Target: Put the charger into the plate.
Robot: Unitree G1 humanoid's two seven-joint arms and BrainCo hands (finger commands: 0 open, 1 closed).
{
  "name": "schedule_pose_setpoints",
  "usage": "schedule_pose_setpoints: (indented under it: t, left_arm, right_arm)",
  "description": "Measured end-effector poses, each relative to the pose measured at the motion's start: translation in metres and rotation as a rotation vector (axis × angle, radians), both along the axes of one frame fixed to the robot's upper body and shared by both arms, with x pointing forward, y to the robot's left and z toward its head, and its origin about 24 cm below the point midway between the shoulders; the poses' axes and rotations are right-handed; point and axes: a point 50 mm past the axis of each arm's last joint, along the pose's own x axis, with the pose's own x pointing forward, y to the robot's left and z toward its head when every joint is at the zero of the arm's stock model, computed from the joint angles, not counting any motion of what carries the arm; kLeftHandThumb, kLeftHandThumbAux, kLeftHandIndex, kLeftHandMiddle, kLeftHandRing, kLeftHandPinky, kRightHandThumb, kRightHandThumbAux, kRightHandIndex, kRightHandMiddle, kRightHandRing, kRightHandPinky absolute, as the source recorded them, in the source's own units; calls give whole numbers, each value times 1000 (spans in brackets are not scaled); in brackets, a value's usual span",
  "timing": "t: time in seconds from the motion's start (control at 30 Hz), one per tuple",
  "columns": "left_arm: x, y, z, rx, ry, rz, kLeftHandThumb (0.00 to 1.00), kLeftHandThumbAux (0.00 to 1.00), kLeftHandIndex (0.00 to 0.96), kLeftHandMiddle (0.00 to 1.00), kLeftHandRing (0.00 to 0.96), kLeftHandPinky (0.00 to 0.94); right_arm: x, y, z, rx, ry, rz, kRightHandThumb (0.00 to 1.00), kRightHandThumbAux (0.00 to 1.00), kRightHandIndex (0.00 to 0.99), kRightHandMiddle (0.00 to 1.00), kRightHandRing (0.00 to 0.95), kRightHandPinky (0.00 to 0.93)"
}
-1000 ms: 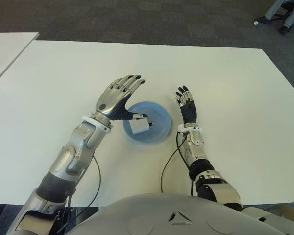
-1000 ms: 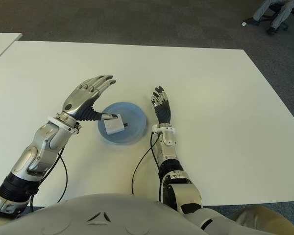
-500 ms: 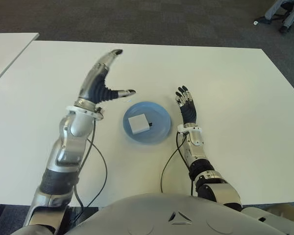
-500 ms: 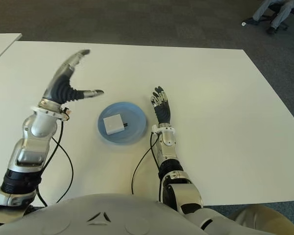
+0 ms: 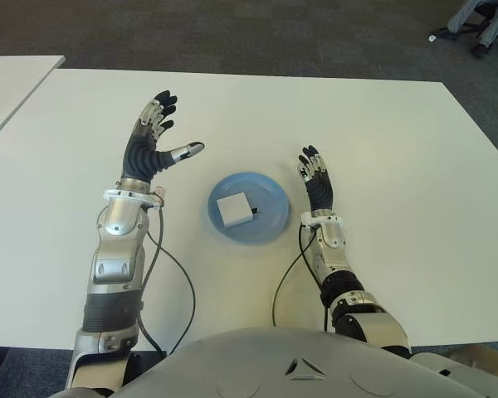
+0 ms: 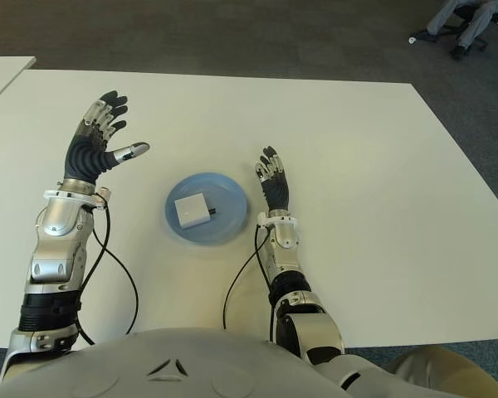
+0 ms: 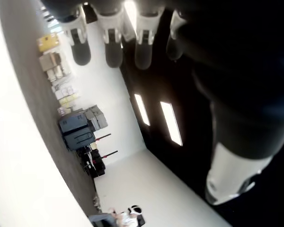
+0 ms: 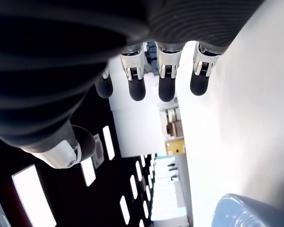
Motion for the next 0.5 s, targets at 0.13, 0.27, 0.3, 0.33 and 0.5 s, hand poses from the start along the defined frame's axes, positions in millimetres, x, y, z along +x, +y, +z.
schedule_pose_setpoints:
  t: [0.13,0.27,0.3,0.33,0.5]
  left_arm:
    - [-4,0,-7,-54,-4,4,0,735,71,72,61,45]
    - [-4,6,-22,-113,22,18,0,719,54,55,38,28]
    - [-4,8,-25,-120,31,20,0,717,53,54,36,27]
    - [-4,9,-29,-127,39,21,0,714,51,52,34,26]
    - [-5,14,-49,-141,65,19,0,689,43,47,28,23]
  right_arm:
    - [-2,0,0,-3,-7,11,3,569,23,78,57,70]
    - [-4,0,1,-5,-17,17,4,574,20,66,48,64]
    - [-5,0,2,-5,-18,18,4,574,19,65,47,64]
    - [-5,0,2,-5,-18,18,3,575,18,64,46,63]
    - [-9,0,1,-7,-10,26,1,567,19,64,43,64]
